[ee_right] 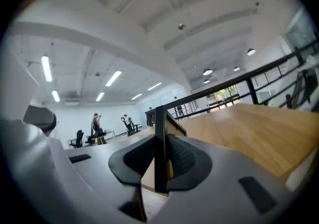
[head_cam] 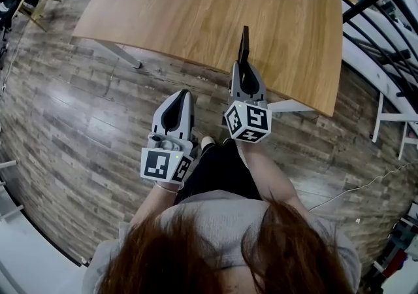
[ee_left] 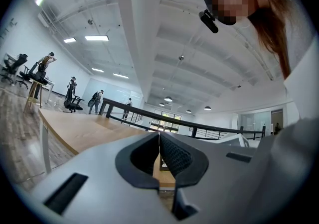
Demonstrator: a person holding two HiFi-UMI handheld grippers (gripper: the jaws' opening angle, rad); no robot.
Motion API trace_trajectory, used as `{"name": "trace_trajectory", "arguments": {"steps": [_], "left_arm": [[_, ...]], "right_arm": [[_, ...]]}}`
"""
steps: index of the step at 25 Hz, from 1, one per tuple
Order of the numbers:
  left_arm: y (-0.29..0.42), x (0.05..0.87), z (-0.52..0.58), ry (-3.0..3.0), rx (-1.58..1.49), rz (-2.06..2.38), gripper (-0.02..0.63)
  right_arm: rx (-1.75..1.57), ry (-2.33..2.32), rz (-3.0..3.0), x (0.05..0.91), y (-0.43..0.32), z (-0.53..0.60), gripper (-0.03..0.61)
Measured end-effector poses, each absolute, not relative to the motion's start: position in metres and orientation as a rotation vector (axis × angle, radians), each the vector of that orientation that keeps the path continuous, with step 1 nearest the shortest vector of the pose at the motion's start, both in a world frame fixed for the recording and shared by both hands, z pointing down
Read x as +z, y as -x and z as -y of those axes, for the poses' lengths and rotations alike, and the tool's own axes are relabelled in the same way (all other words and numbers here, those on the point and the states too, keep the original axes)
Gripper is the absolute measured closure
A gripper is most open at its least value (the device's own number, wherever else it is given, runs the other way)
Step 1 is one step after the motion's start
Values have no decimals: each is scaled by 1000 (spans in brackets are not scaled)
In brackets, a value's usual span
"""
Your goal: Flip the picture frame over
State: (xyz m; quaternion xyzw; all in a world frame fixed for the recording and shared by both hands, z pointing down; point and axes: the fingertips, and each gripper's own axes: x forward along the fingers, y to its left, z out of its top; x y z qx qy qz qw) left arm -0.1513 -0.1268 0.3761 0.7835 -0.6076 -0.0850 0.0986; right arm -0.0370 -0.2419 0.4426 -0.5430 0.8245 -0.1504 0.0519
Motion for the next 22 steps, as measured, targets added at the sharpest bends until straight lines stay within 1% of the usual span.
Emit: {"name": "trace_trajectory", "arguments": {"steps": [4,10,15,18,22], "left_arm": [[149,378,129,-2327,-254,1772,606],[143,380,138,-2340,-259,1741,605],[137,381,138,-2357,-251,1717,604],[133,384,137,-2362,-234,1704,606],[133,388,136,-2364,-205,1698,606]], "right_arm": [[-794,1617,-2192,444,12,243,485],[-1101,1530,-1909,467,-5,236,485],[-1365,1414,-1590,505,-7,221,486],[-1486,1373,-1383,530,-5,214,489],[-1542,1342,-1253,550,5,216,491]]}}
